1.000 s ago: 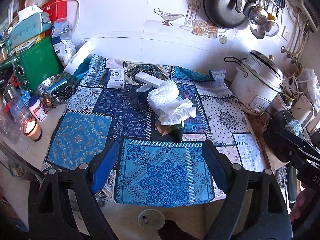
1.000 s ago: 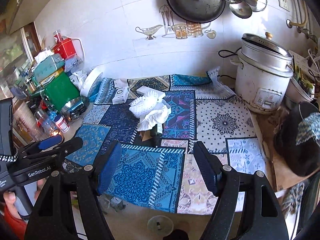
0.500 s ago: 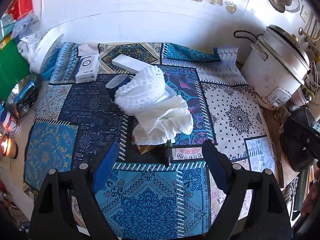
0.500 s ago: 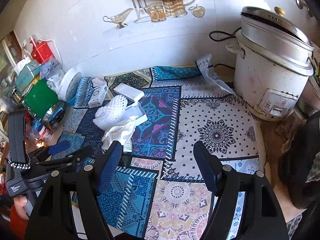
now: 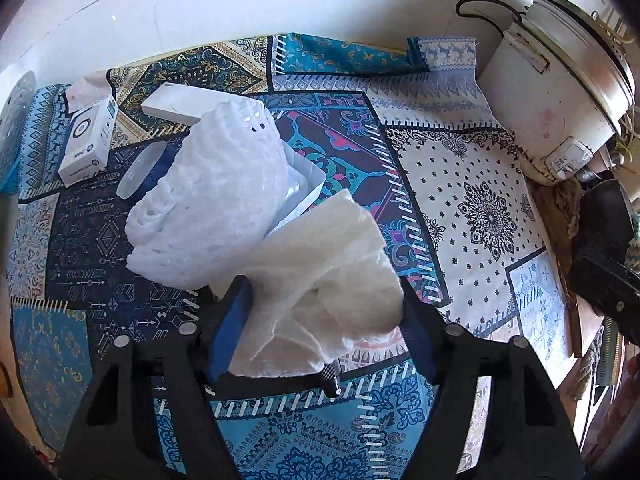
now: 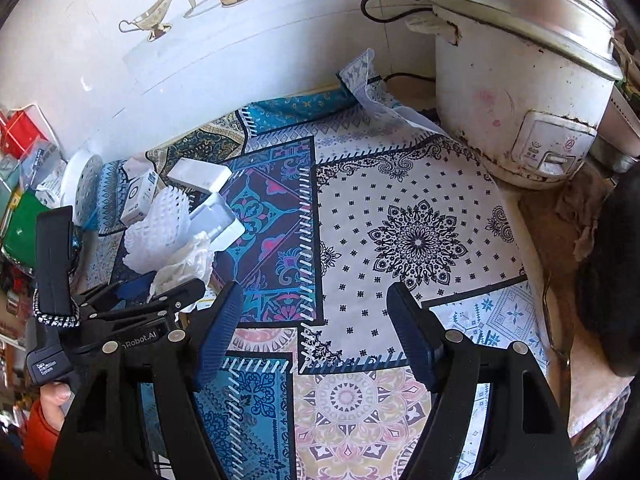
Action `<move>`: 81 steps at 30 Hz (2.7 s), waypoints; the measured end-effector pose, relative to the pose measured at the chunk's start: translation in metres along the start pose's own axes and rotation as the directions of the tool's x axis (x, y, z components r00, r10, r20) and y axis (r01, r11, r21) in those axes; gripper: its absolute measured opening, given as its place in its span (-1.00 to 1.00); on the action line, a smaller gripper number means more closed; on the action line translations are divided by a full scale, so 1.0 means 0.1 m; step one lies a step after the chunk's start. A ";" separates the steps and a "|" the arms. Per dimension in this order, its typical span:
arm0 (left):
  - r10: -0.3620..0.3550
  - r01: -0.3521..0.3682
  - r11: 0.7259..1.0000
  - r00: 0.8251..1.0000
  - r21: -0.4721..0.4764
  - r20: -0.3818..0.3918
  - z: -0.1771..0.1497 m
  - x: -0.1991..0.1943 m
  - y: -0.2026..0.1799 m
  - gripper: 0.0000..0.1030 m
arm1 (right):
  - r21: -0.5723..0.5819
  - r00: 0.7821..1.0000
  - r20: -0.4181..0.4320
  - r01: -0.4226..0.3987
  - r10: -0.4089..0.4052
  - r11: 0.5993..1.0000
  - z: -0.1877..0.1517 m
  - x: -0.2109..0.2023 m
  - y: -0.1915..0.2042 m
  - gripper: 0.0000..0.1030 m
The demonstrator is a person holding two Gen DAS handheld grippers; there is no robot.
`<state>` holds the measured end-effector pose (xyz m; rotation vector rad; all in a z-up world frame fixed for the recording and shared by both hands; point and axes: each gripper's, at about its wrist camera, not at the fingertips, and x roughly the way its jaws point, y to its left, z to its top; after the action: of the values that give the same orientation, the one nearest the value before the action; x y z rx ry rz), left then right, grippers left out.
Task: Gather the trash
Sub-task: 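Grasp the white tissue with the left tool while the right tool grasps the green bottle, then lift the tissue with the left tool while the right tool lifts the green bottle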
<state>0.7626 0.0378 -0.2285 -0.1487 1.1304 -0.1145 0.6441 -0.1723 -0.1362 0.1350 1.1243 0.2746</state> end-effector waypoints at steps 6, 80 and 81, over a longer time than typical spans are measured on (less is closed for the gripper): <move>-0.060 0.060 0.997 0.998 -0.040 0.006 -0.02 -0.06 0.16 -0.56 | -0.037 0.998 -0.047 -0.034 0.032 0.999 -0.07 0.21 0.20 0.38; 0.057 -0.018 0.991 0.954 -0.136 0.293 -1.88 -2.00 0.02 -0.82 | -0.206 0.985 0.083 -0.129 0.149 0.970 -1.50 -0.93 0.69 -0.61; 0.053 -0.017 0.992 0.956 -0.126 0.289 -1.97 -2.03 0.04 -0.82 | -0.198 0.986 0.084 -0.127 0.146 0.972 -1.59 -0.96 0.73 -0.61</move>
<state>0.4983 0.0632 -0.1308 -0.2465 0.8434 0.0091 0.4507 -0.1346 -0.1034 0.0540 0.9870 0.4930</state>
